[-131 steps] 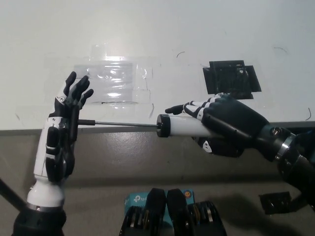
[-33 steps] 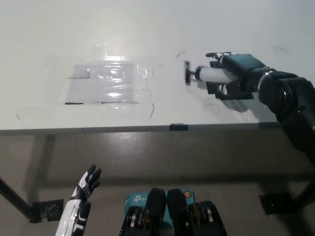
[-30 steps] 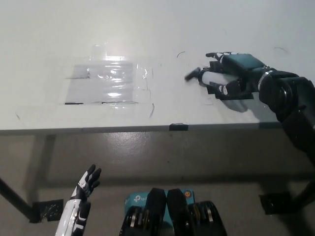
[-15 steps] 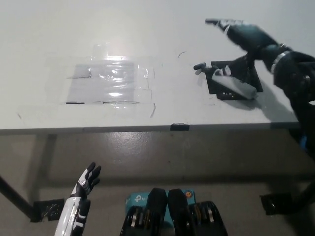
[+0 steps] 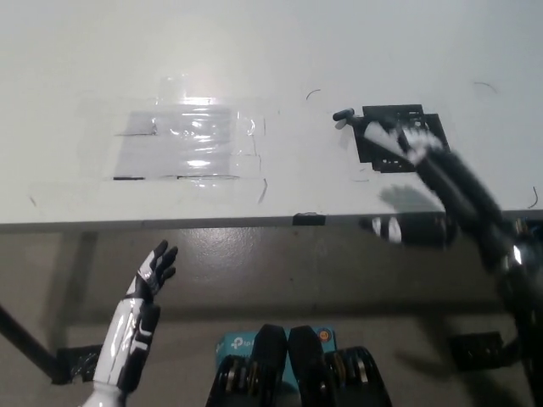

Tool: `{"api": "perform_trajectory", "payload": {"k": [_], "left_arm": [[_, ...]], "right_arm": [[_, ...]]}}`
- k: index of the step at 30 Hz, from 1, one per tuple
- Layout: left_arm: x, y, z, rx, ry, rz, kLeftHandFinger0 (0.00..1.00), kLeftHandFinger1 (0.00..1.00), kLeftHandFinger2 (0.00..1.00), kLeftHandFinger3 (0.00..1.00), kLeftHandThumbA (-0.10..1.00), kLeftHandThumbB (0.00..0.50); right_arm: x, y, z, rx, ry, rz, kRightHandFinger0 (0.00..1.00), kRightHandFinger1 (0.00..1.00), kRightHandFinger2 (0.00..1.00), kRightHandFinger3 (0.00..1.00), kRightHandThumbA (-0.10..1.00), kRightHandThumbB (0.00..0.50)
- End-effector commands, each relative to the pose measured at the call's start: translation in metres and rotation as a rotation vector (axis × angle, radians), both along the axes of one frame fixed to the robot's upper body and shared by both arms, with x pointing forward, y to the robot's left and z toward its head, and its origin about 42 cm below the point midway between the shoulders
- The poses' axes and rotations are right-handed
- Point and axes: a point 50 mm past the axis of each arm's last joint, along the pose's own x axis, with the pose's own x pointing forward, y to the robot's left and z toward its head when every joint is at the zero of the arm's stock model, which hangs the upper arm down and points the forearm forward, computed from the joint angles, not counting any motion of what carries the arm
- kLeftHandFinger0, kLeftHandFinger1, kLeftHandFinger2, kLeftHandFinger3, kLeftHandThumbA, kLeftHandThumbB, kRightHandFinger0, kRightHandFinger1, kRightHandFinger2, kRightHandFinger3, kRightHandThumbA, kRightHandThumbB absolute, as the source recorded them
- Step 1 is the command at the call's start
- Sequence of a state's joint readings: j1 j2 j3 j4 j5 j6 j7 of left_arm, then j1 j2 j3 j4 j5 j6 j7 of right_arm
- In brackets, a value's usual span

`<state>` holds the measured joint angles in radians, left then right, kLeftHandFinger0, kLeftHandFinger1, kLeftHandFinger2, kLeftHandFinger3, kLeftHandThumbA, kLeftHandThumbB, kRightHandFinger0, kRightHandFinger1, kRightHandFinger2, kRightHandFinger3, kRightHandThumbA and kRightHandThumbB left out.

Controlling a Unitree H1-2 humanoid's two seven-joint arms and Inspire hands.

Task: The robot uses right hand to pick up a small white air pumper and uses its left hand to compress it, and then puts it on the desk

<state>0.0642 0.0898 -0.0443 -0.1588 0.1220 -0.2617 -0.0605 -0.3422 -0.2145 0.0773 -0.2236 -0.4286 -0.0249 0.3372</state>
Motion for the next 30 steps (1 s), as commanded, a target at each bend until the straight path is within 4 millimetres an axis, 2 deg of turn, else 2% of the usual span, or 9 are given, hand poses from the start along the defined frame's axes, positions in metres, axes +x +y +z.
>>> {"api": "perform_trajectory", "payload": {"k": [1,5,8,11,16,20,22,26,30], "left_arm": [[0.012,0.012,0.011,-0.009,-0.033,0.025,1.00,1.00,1.00,1.00,1.00,0.241],[0.014,0.013,0.008,0.003,-0.038,0.032,1.00,1.00,1.00,1.00,1.00,0.237],[0.014,0.016,0.007,0.014,-0.036,0.036,1.00,1.00,1.00,1.00,1.00,0.235],[0.014,0.019,0.005,0.014,-0.034,0.042,1.00,1.00,1.00,1.00,1.00,0.231],[0.017,0.024,0.004,0.018,-0.024,0.046,1.00,1.00,1.00,1.00,1.00,0.221],[0.020,0.028,0.000,0.022,-0.014,0.050,1.00,1.00,1.00,1.00,1.00,0.204],[0.022,0.030,-0.001,0.023,-0.013,0.047,1.00,1.00,1.00,1.00,1.00,0.198],[0.023,0.033,-0.006,0.027,-0.002,0.057,1.00,1.00,1.00,1.00,1.00,0.181],[0.025,0.033,-0.008,0.034,0.004,0.051,1.00,1.00,1.00,1.00,1.00,0.167]], "right_arm": [[-0.037,-0.007,0.006,0.349,-0.104,-0.020,1.00,1.00,1.00,1.00,0.86,0.315],[-0.031,-0.005,-0.024,0.344,-0.039,-0.051,1.00,1.00,1.00,1.00,0.84,0.288],[-0.025,-0.005,-0.033,0.334,-0.011,-0.053,1.00,1.00,1.00,1.00,0.82,0.294],[-0.017,-0.005,-0.043,0.301,0.012,-0.059,1.00,1.00,1.00,1.00,0.78,0.266],[-0.008,-0.003,-0.056,0.325,0.043,-0.057,1.00,1.00,1.00,1.00,0.74,0.278],[-0.009,0.003,-0.066,0.305,0.059,-0.065,1.00,1.00,1.00,1.00,0.86,0.300],[-0.010,0.006,-0.070,0.310,0.063,-0.062,1.00,1.00,1.00,1.00,0.87,0.297],[-0.014,0.018,-0.087,0.395,0.136,-0.033,1.00,1.00,1.00,1.00,0.99,0.306],[-0.020,0.020,-0.108,0.445,0.158,-0.052,1.00,1.00,1.00,1.00,1.00,0.254]]}}
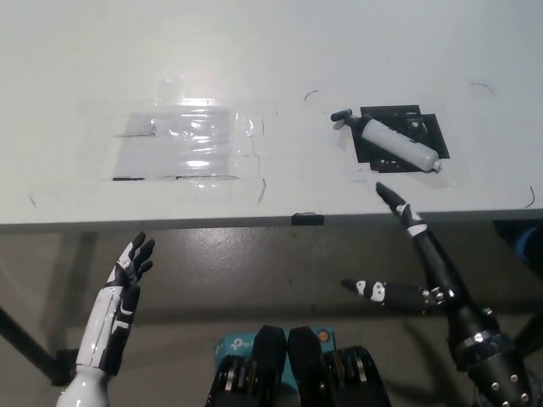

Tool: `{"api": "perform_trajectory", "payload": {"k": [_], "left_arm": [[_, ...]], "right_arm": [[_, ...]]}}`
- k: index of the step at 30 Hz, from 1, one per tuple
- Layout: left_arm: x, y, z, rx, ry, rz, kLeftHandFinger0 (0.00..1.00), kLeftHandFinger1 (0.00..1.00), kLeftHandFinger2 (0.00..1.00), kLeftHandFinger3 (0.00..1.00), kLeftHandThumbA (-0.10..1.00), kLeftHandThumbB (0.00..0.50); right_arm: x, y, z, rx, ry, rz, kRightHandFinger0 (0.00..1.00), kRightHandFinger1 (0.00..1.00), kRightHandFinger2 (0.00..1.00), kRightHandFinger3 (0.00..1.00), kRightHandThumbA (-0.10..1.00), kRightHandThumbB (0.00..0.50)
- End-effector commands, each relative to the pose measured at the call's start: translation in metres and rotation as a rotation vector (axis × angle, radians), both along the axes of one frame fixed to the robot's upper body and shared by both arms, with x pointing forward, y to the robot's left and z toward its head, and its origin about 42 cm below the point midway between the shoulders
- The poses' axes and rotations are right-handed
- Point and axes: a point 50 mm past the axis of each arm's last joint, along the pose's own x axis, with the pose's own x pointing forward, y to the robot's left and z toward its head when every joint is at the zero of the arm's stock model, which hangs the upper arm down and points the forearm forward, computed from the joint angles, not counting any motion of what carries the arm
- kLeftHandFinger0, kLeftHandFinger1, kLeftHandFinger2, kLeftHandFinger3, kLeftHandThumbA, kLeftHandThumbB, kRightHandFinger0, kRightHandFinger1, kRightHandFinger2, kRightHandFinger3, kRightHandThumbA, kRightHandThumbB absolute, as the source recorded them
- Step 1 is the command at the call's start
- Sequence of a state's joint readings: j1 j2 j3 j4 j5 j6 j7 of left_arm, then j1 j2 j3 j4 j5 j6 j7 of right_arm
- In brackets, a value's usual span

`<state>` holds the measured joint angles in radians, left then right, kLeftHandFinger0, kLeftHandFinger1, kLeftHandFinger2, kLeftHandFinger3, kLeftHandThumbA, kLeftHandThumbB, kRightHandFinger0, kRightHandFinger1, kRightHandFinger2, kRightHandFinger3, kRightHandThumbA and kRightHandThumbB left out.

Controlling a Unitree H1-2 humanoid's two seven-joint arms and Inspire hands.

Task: The robot uses right hand to pick up a small white air pumper and uses its left hand to compress it, and then puts it on the desk

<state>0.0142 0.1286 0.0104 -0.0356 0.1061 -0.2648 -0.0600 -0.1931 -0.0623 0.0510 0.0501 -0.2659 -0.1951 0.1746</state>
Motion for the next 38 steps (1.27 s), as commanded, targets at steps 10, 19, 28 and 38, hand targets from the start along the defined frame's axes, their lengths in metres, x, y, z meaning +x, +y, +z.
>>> {"api": "perform_trajectory", "payload": {"k": [10,19,28,38], "left_arm": [[0.012,0.010,0.008,0.020,-0.051,-0.014,1.00,1.00,1.00,1.00,1.00,0.156],[0.005,0.012,-0.005,0.012,-0.018,-0.001,1.00,1.00,1.00,1.00,1.00,0.145],[0.001,0.006,-0.017,0.003,0.014,-0.017,1.00,1.00,1.00,1.00,1.00,0.182],[0.003,0.007,-0.020,0.030,0.024,-0.015,1.00,1.00,1.00,1.00,1.00,0.161]], "right_arm": [[-0.015,0.008,-0.054,0.271,0.042,-0.085,1.00,1.00,1.00,1.00,1.00,0.203],[-0.023,0.010,-0.074,0.271,0.055,-0.137,1.00,1.00,1.00,1.00,1.00,0.188],[-0.035,0.001,-0.078,0.255,0.047,-0.188,1.00,1.00,1.00,1.00,1.00,0.175],[-0.032,0.002,-0.074,0.251,0.028,-0.199,1.00,1.00,1.00,1.00,1.00,0.160]]}}
